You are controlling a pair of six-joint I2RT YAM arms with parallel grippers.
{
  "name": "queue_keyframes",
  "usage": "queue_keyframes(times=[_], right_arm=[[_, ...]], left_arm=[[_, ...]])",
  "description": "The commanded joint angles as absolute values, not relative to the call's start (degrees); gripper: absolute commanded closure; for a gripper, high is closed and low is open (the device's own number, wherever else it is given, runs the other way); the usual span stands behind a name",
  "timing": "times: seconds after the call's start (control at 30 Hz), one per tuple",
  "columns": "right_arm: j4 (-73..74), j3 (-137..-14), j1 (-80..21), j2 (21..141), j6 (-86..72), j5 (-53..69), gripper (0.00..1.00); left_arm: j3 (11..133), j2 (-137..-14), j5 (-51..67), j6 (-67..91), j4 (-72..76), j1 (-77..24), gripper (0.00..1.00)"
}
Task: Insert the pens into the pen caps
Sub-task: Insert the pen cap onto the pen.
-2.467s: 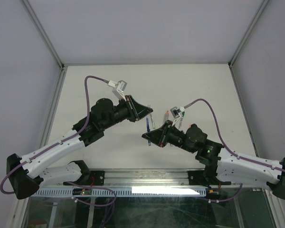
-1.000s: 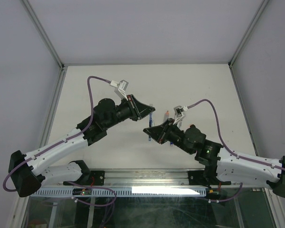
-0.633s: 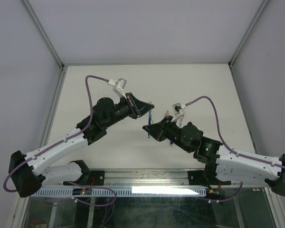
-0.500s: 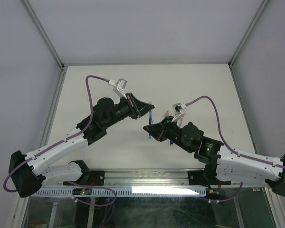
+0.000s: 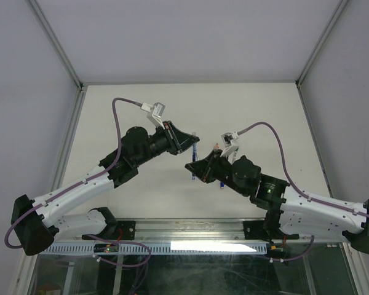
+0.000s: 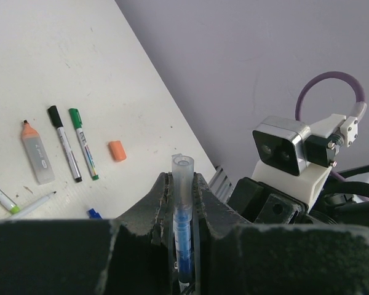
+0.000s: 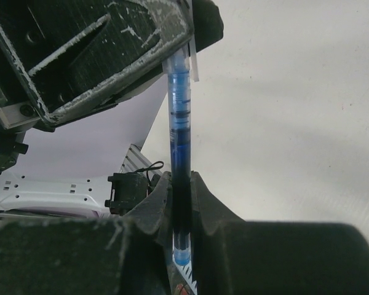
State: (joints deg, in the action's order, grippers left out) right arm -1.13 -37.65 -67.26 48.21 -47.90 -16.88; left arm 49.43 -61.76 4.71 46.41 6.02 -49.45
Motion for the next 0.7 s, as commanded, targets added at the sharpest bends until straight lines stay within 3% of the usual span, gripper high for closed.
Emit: queue_keyframes(times=[0.0, 0.4, 0.67], right_arm=[[-4.4, -40.7, -64.2, 50.0, -51.9, -23.1, 1.0], [-4.2, -38.1, -64.0, 48.7, -54.1, -24.7, 1.0], [-3.8, -41.1, -62.7, 48.2, -46.5, -28.5, 1.0]], left_arm=[[49.3, -60.2, 12.5, 45.5, 5.0, -51.0, 1.0], [49.4, -60.3, 12.9, 45.6, 5.2, -51.0, 1.0], [49.3, -61.0, 14.4, 45.5, 5.2, -51.0, 1.0]])
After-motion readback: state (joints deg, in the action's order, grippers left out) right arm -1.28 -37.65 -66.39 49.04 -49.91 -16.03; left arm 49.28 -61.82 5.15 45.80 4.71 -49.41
